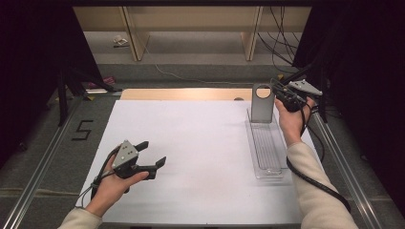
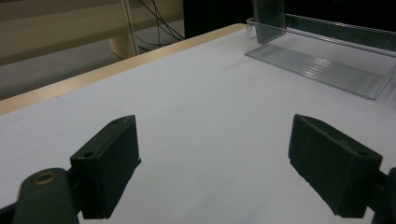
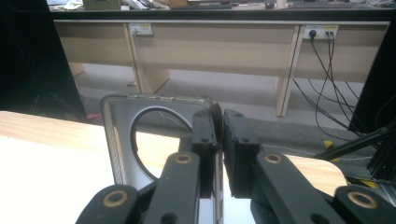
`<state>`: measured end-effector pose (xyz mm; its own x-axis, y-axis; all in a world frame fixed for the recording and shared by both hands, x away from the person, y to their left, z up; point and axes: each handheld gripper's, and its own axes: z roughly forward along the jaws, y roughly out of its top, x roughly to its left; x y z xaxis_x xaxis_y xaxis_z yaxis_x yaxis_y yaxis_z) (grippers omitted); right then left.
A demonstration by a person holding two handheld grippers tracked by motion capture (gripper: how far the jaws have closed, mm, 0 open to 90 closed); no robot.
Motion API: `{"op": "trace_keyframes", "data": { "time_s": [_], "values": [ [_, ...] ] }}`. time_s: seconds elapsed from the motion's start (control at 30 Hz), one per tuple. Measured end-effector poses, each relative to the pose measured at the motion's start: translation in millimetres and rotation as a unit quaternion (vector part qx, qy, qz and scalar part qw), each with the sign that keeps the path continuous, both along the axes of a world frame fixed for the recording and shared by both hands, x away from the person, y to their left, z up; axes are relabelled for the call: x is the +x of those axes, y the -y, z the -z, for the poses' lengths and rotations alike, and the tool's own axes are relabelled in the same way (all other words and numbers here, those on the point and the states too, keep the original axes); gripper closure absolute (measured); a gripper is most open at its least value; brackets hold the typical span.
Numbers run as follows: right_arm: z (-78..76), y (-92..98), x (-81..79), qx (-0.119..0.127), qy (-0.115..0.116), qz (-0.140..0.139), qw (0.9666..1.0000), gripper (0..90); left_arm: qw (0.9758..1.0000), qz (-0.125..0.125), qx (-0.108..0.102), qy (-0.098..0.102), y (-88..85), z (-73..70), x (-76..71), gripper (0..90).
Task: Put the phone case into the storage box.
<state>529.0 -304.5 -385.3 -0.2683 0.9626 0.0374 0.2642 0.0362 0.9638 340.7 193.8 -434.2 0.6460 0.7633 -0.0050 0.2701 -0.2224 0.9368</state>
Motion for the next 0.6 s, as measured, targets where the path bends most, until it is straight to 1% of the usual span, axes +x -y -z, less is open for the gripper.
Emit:
{"op": "trace_keyframes", "data": {
  "time_s": [0.6],
  "values": [
    [7.7,-0.6,3.7,0.004,-0.016,0.000,0.9999,82.7,1.0000,0.000,0.000,0.000,0.0,0.2,0.1,15.7]
  ]
}}
